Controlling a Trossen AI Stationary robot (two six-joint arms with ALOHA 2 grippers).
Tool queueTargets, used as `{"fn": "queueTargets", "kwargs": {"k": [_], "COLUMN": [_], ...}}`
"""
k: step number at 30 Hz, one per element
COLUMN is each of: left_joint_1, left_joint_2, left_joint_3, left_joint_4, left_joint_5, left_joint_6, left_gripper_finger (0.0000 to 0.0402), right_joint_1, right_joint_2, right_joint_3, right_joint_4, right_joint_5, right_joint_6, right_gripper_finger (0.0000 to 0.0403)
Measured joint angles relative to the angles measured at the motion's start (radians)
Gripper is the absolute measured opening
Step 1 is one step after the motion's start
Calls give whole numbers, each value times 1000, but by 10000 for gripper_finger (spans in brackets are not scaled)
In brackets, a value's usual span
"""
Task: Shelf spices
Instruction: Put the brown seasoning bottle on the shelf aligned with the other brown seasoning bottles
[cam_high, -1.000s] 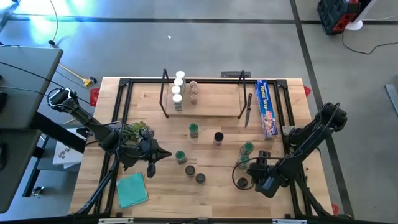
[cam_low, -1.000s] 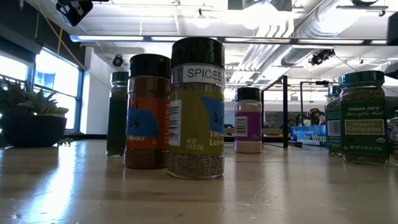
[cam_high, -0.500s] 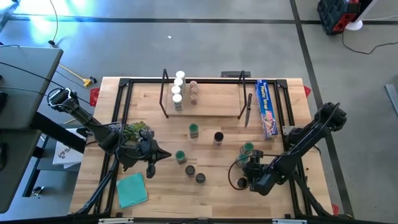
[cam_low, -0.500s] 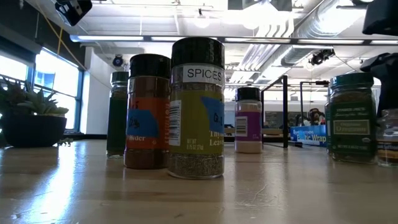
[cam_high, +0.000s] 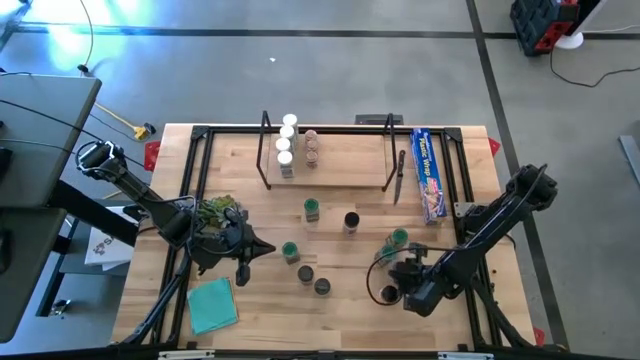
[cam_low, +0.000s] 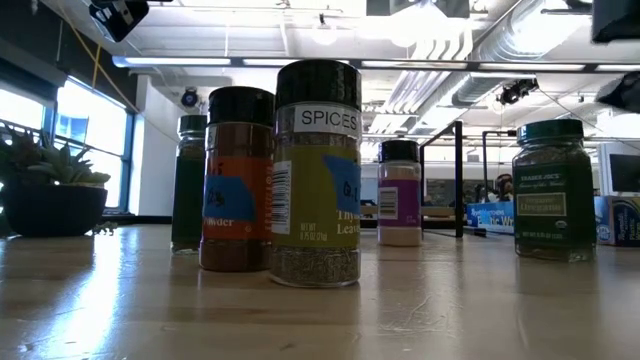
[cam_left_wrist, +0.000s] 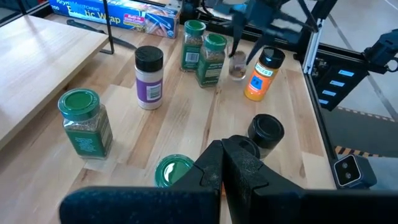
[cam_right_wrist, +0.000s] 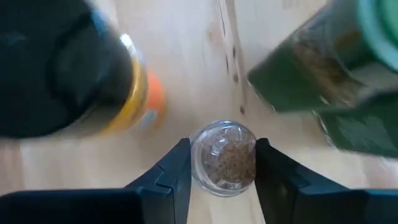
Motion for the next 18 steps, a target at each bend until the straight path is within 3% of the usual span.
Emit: {"fn": "queueTargets", "kwargs": {"k": [11, 18], "left_joint_1": [0, 0], "left_joint_2": [0, 0], "left_joint_3": [0, 0], "left_joint_4": [0, -1], "left_joint_5": [2, 2], "left_joint_6": [0, 0], "left_gripper_finger": [1, 1], "right_joint_1": [-6, -125], "right_joint_2": [0, -1], "right_joint_3": [416, 663], "right_joint_4": [-474, -590], "right_joint_5": [-30, 148], "right_joint_6": [24, -61], "right_gripper_finger": [126, 126]}}
